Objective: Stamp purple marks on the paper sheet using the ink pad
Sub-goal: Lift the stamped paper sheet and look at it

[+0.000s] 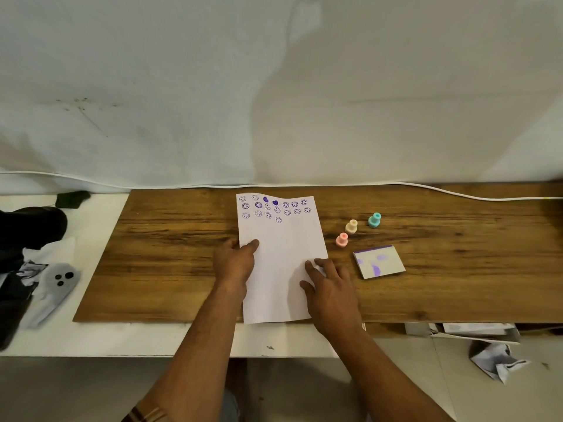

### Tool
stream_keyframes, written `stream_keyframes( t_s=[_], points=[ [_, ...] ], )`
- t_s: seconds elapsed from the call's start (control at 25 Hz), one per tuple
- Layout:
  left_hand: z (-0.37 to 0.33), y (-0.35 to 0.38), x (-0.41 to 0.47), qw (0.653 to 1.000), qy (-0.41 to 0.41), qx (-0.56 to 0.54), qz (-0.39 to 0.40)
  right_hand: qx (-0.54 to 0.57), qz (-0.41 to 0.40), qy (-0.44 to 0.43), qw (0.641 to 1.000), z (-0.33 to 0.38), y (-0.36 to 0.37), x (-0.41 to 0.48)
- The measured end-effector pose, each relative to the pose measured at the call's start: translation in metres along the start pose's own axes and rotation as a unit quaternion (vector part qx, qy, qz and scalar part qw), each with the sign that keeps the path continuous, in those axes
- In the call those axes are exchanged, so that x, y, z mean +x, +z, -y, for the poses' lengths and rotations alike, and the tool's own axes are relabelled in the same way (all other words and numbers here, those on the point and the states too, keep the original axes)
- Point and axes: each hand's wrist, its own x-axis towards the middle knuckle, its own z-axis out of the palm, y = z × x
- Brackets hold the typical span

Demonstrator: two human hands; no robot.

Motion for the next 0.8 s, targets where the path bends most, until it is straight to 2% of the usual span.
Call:
stream_keyframes(
  t_s=[0.12,0.2,0.36,0.44,0.52,0.6,0.68,0.8],
  points=[
    [0.002,-0.006,0.0,0.999,0.031,0.021,-0.011,0.044,-0.014,-0.004,0.999,-0.001,-0.002,0.0],
    [-0.004,-0.009,-0.003,0.998,0.059,0.013,0.017,0.129,-0.041,0.026,0.99,0.001,-0.01,0.002],
    [-0.021,-0.018,-0.005,0.992,0.088,-0.058,0.073,0.284,-0.137,0.136,0.939,0.0,-0.039,0.017],
    [-0.026,-0.022,-0.006,0.987,0.073,-0.108,0.094,0.378,-0.123,0.193,0.897,-0.007,-0.052,0.023],
    [-0.027,-0.024,-0.006,0.983,0.058,-0.133,0.113,0.489,-0.081,0.24,0.834,-0.015,-0.062,0.028],
    [-0.027,-0.023,-0.007,0.981,0.058,-0.134,0.127,0.544,-0.066,0.261,0.795,-0.024,-0.068,0.031],
    [-0.029,-0.02,-0.007,0.981,0.061,-0.125,0.131,0.56,-0.071,0.257,0.784,-0.029,-0.073,0.032],
    [-0.03,-0.021,-0.006,0.98,0.061,-0.13,0.141,0.573,-0.053,0.222,0.787,-0.027,-0.076,0.032]
  ],
)
